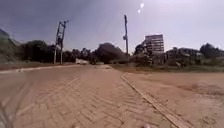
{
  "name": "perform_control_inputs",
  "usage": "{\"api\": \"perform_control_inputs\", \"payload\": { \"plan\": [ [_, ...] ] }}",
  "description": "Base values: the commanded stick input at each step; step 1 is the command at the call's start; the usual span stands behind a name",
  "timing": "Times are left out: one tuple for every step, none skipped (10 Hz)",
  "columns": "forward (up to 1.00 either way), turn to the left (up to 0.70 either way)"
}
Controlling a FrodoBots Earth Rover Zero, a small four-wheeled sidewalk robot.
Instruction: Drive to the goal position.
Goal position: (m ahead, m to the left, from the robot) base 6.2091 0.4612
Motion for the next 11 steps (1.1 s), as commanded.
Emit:
{"api": "perform_control_inputs", "payload": {
  "plan": [
    [0.3, 0.0],
    [0.3, 0.0],
    [0.3, 0.0],
    [0.3, 0.0],
    [0.3, 0.0],
    [0.3, 0.0],
    [0.3, 0.0],
    [0.3, 0.0],
    [0.3, 0.0],
    [0.3, 0.0],
    [0.3, 0.0]
  ]
}}
